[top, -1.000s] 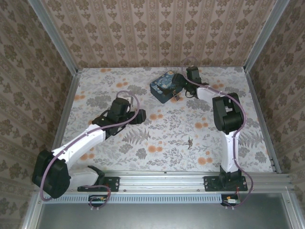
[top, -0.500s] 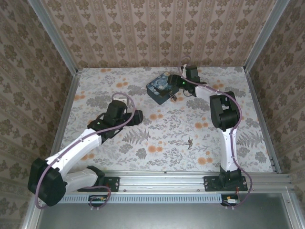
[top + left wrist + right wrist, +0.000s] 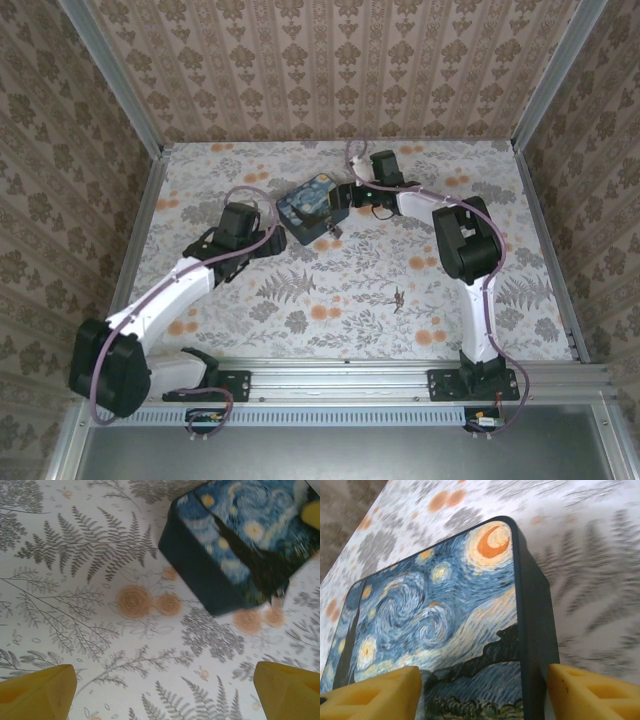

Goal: Unlock the padlock with the key

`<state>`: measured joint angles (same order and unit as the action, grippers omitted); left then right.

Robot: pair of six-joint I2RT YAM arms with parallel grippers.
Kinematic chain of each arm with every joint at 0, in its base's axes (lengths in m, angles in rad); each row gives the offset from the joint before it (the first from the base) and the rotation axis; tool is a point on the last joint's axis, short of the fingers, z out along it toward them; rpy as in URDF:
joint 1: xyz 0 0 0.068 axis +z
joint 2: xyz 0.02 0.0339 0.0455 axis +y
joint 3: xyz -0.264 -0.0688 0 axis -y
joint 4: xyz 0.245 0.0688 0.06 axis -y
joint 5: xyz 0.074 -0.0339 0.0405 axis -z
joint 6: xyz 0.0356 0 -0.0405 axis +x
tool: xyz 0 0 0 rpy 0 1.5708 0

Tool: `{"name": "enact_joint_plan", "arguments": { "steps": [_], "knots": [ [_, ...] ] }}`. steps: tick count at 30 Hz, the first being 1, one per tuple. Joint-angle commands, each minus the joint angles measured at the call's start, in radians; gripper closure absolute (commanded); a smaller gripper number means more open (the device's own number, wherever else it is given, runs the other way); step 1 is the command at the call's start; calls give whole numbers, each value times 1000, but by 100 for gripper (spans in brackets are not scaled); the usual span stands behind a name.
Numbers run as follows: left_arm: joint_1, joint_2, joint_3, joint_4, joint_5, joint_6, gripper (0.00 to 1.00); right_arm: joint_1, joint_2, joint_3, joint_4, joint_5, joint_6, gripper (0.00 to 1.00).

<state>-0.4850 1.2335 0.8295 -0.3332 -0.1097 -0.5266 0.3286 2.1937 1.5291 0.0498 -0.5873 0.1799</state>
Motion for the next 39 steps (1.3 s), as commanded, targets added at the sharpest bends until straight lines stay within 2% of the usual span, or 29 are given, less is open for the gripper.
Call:
{"name": "enact_joint_plan", "arguments": {
  "steps": [1,4,8,12,18,19,24,29,35,39],
  "knots": [
    [66,82,84,21,-2,12,7,33,-68,-49,-65,-71,-73,34],
    [100,156,107,89,53,-18,7,62,-96,-98,-50,-87,-69,36],
    [101,246,133,126,108,-22,8,106,-133,-160,-39,-67,-71,37],
    [97,311,147,154,208,-19,9,121,-183,-241,23,-63,-40,39],
    [36,311,136,139,252,-38,11,119,-259,-313,17,-61,-27,39],
    [4,304,127,138,253,-45,11,120,-271,-323,3,-51,-33,39],
    [-78,248,60,146,238,-112,11,108,-369,-408,-50,-21,-55,36],
    [-86,187,18,108,144,-128,10,73,-442,-461,-101,22,-50,25],
    [-59,92,50,-4,44,-37,9,24,-548,-480,-187,122,-11,15],
    [-48,19,75,-61,-58,61,5,-1,-679,-518,-293,233,47,14]
  ]
}}
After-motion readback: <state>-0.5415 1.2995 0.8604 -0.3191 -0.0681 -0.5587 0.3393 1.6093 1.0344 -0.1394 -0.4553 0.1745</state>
